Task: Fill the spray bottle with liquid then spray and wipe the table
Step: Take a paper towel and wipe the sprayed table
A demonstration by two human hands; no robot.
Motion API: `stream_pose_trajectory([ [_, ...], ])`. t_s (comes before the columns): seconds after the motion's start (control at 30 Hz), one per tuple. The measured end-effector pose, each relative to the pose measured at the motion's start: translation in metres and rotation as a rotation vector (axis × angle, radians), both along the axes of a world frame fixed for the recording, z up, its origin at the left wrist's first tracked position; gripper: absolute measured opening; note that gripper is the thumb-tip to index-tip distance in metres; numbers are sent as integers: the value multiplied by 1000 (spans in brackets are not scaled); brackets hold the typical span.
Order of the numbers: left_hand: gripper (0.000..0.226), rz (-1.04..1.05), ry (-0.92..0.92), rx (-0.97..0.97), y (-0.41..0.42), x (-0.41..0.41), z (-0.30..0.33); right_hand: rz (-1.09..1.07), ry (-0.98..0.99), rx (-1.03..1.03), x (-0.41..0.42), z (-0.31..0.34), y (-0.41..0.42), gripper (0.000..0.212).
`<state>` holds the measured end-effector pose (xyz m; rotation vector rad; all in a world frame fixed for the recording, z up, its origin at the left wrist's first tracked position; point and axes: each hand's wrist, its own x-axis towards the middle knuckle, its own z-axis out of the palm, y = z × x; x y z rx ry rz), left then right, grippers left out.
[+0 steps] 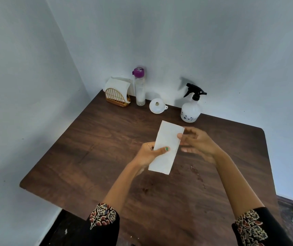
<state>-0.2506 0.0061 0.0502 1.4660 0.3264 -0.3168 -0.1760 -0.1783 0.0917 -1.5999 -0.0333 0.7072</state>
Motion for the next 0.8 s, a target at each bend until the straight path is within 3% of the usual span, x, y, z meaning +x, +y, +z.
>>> stream_pose_trajectory([
  [0.13,26,-1,58,-24,-6,-2,-12,118,174,51,-21,-29,1,38],
  [0.23,31,-24,137,-51,-10,-5,-22,-14,82,-11,-32,-43,7,18],
  [0.33,28,35,224,-120,-11,-5,-29,-93,-21,-64,-35,-51,9,12],
  [0.47,35,100,337,-224,-6,-3,-31,-91,-235,-68,-35,-56,8,26],
  [0.6,53,66,406,-279,-4,-1,-32,-10,-397,-201,-36,-70,6,43],
  [0.73,37,125,367,-201,-8,-2,-33,2,-455,-227,-40,-74,7,41],
  [0.8,34,162,356,-220,-9,-2,-36,-72,-324,-131,-42,-69,8,32],
])
